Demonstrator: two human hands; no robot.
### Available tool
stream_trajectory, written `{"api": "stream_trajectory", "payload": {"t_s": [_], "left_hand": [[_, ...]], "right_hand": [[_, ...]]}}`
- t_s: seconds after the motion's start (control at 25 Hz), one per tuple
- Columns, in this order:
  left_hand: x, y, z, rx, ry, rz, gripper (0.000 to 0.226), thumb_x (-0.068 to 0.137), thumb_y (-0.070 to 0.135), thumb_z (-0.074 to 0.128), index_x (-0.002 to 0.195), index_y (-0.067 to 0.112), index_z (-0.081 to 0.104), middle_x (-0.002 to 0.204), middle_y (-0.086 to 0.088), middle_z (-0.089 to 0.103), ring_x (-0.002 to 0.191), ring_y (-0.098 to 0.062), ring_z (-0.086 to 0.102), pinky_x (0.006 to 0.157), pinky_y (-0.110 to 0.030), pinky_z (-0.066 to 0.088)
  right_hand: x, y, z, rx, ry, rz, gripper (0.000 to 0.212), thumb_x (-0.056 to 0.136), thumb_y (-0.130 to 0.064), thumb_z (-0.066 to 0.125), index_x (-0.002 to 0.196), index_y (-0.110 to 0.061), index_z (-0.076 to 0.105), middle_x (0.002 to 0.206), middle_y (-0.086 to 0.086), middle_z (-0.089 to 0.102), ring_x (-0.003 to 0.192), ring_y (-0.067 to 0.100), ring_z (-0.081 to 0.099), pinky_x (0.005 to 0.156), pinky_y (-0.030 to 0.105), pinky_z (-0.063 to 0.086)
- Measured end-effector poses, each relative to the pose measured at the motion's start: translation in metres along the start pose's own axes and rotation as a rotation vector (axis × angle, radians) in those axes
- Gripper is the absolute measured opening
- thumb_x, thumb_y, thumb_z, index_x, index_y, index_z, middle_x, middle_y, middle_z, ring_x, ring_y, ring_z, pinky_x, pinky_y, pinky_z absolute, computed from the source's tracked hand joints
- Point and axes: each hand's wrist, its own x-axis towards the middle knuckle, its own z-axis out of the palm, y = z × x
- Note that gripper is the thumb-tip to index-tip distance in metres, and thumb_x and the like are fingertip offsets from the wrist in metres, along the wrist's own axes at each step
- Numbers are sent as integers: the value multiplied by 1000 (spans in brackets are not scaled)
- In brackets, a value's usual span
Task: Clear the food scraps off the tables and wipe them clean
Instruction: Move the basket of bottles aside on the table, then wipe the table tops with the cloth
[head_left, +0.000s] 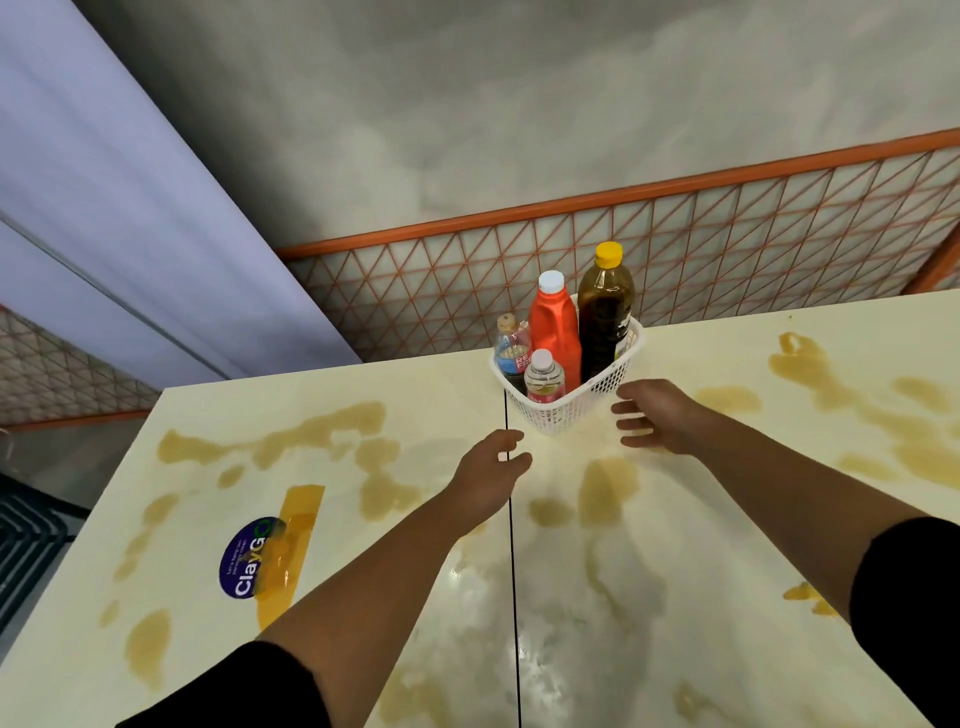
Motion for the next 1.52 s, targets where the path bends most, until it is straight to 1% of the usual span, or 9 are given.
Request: {"api": "stream_trajectory", "payload": {"t_s": [0.16,0.24,0.6,0.92,1.04,1.16,1.28,1.36,1.52], "left_hand": [[-43,-6,-8,-46,-22,19,18,95,22,60,109,19,71,105,1,71,82,-11,63,65,-14,44],[-70,-11,-16,-54,-25,34,15,95,21,60,103,17,72,97,1,73,74,-9,63,58,-9,42],[-255,-85,-82,-64,86,131,14,96,23,60,98,26,74,95,4,75,79,-7,68,65,-13,45],[-447,-197,-118,-169,210,88,13,94,25,62,93,29,75,94,5,76,80,-11,70,70,-25,48],[-499,-232,-133,-206,240,41,16,83,37,64,92,28,74,92,5,76,77,-10,68,66,-27,46],[-527,-261,-153,-254,282,-4,24,74,41,62,88,28,76,91,3,76,75,-13,68,65,-28,47],[-537,-286,-175,-300,343,-29,11,90,26,68,89,20,77,91,-7,76,77,-18,67,63,-22,50],[-535,-302,-195,-307,380,-58,13,95,14,64,93,10,75,90,-11,75,74,-15,66,56,-14,47],[-510,-345,-240,-300,358,-176,14,97,19,61,96,12,74,95,-8,75,74,-11,66,55,-13,44]], "right_hand": [[-50,6,1,-99,-89,-29,26,100,-27,56,119,-12,63,108,12,71,89,29,65,80,43,58],[-79,7,7,-140,-100,-67,26,99,-29,58,118,-12,64,110,14,73,86,27,66,78,41,58],[-258,36,103,-264,-193,-310,19,99,-23,58,111,-13,68,102,12,75,79,20,66,70,35,50],[-435,146,223,-291,-320,-385,16,97,-21,57,106,-20,71,95,5,76,76,15,68,68,32,50],[-481,186,263,-299,-361,-373,16,96,-23,58,105,-22,71,99,7,76,78,16,68,70,32,49],[-506,209,300,-300,-394,-347,16,97,-24,58,105,-21,71,99,7,76,78,17,68,69,31,49],[-510,217,337,-327,-415,-323,16,97,-23,58,105,-22,72,100,7,76,79,16,68,69,31,50],[-503,216,362,-350,-432,-311,16,97,-23,58,106,-22,71,100,7,76,80,16,68,70,31,50],[-465,211,418,-397,-459,-289,17,97,-24,57,106,-23,71,100,5,76,81,14,68,72,30,50]]}}
